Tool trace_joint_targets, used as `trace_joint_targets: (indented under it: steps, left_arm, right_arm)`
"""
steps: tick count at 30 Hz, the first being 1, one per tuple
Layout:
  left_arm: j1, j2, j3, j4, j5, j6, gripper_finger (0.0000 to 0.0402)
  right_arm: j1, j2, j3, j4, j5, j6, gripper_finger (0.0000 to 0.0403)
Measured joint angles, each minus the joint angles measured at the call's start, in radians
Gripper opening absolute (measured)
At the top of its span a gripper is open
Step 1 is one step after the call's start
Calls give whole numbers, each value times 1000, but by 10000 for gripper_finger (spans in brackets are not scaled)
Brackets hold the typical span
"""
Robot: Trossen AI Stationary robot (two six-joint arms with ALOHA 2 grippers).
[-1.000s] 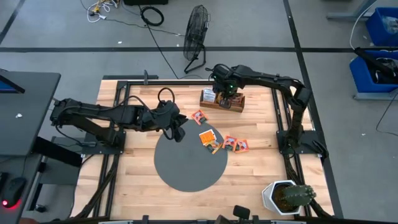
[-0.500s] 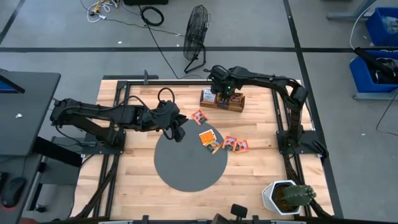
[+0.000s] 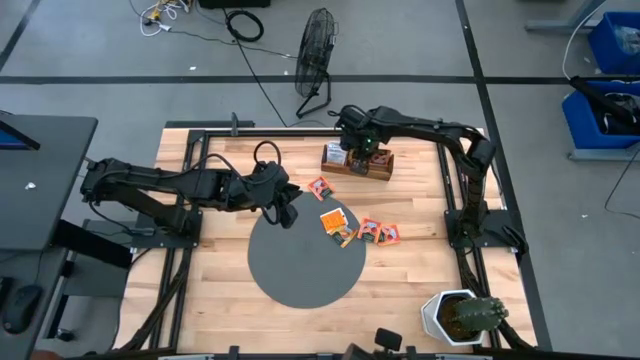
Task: Pick & Place Tea
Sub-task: Put the yellow tea bag into the middle section of the wooden organizer
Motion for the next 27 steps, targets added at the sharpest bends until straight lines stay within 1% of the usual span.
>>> trace_joint_targets:
  steps: [4,9,11,12,15,17,21,27]
  left_arm:
    - [0,0,0,-4,0,-11,67]
    - [14,0,0,-57,5,-106,67]
    - [18,0,0,-84,8,-126,67]
    - [20,0,0,-93,13,-128,67]
    - [26,0,0,-120,44,-129,67]
    - [27,0,0,-127,54,-129,67]
    - [28,0,0,-133,53,-118,67]
    - [28,0,0,-193,54,-102,67]
  right_arm:
    - [0,-14,0,-21,0,8,104]
    - [0,-61,4,-38,-15,43,170]
    - [4,-89,23,-75,-59,87,188]
    - [9,-105,33,-92,-98,117,194]
    - [39,-170,39,-146,-262,219,204]
    - [82,-209,39,-160,-318,266,205]
    - [199,-243,6,-148,-336,379,206]
    - [356,-246,-137,29,-338,548,206]
